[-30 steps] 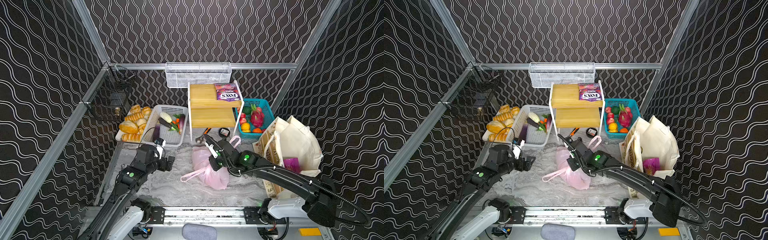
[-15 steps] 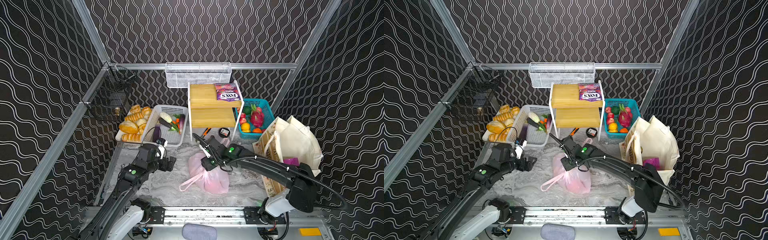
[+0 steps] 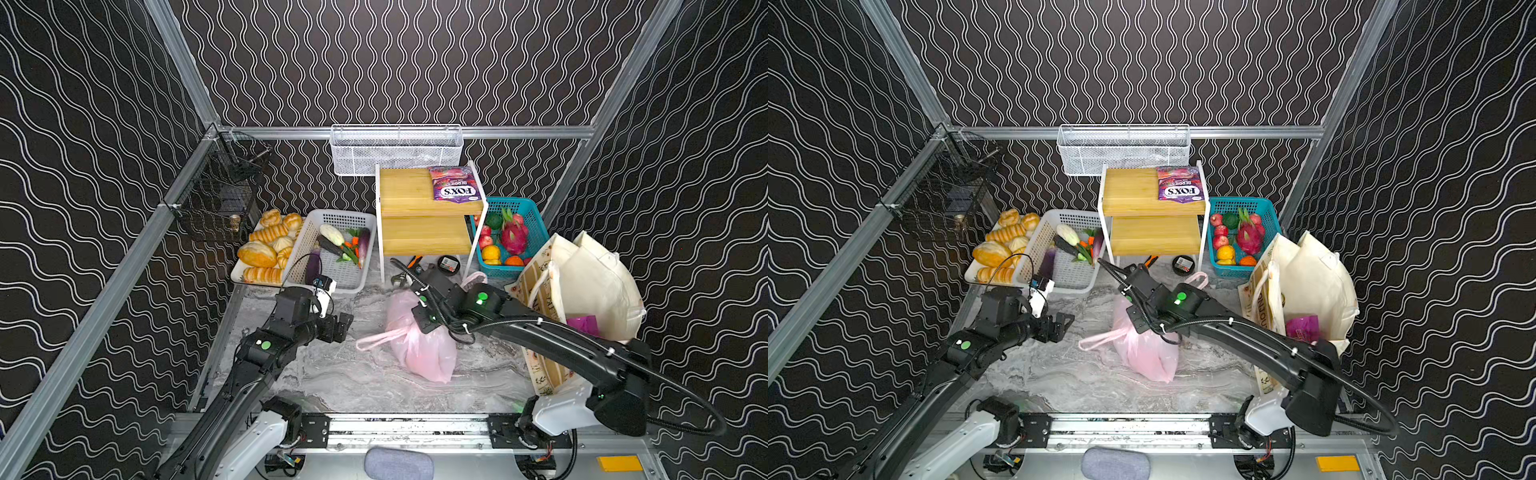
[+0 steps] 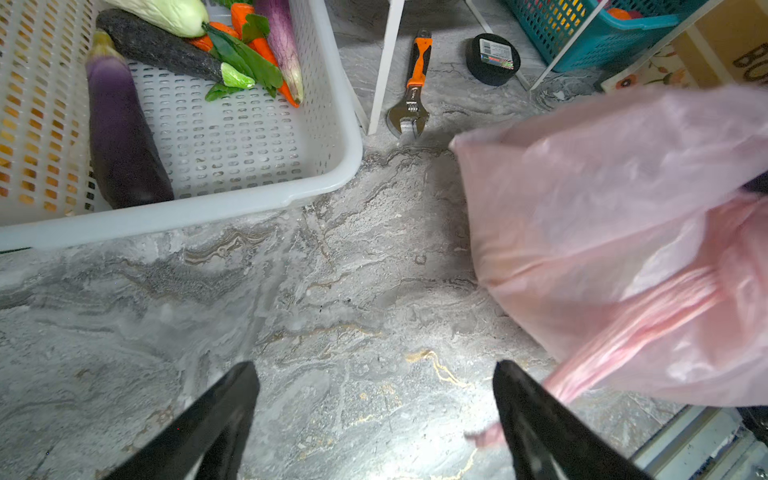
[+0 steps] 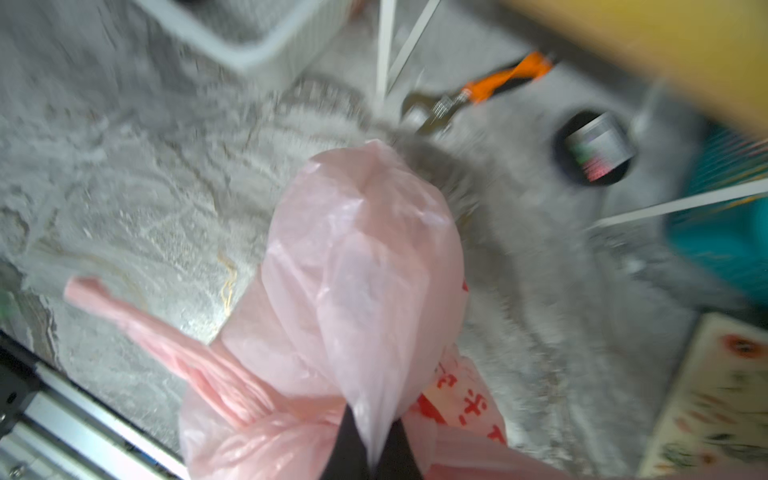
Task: Place the mixed food into the grocery bags and tie them
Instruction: 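Lift the knotted pink bag by its knot with the right gripper, then carry the pink bag with the right gripper into the floral tote bag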
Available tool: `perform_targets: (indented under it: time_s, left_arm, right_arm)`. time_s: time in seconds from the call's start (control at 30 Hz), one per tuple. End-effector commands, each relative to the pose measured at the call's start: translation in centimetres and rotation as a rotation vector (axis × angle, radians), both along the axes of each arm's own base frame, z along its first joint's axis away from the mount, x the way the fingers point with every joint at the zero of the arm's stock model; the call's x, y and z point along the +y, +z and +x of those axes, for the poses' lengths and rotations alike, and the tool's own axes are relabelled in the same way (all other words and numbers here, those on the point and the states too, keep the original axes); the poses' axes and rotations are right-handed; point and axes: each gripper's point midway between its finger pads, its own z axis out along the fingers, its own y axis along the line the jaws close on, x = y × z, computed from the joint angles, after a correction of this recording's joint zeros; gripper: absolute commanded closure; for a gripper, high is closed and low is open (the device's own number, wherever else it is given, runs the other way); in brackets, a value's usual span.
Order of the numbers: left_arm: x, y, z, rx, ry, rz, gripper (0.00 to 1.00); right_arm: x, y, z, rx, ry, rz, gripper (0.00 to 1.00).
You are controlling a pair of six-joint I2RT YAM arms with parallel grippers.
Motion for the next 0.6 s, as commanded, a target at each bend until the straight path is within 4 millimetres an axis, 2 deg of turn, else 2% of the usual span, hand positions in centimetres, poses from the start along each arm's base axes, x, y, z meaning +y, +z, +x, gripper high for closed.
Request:
perform_targets:
  time_s: [0.0, 0.13, 0.3, 0.37, 0.47, 0.57]
  left_arm:
    - [-1.0, 1.4, 0.3, -0.054, -0.04, -0.047, 0.08]
    - [-1.4, 2.1, 0.6, -0.079, -0.059, -0.065, 0.07]
    - [-2.3, 3.2, 1.4, -0.091, -0.087, -0.088, 0.07]
    - [-3.0, 3.6, 1.8, -0.09, -0.107, -0.11, 0.09]
    - [-4.0, 4.0, 2.4, -0.077, -0.131, -0.152, 0.1]
    - [-4.9, 4.0, 3.0, -0.057, -0.141, -0.199, 0.1]
  right_arm:
    - [-2.6, 5.9, 0.9, -0.21, -0.01, -0.008, 1.0]
    - [-7.0, 13.4, 1.3, -0.47, -0.063, -0.025, 1.0]
    - [-13.6, 23.1, 1.4, -0.712, -0.255, -0.051, 1.0]
    - [-15.5, 24.9, 1.7, -0.741, -0.269, -0.088, 1.0]
    - [-20.6, 27.0, 3.1, -0.802, -0.394, -0.187, 1.0]
    - [-24.6, 29.2, 3.2, -0.852, -0.488, -0.21, 1.0]
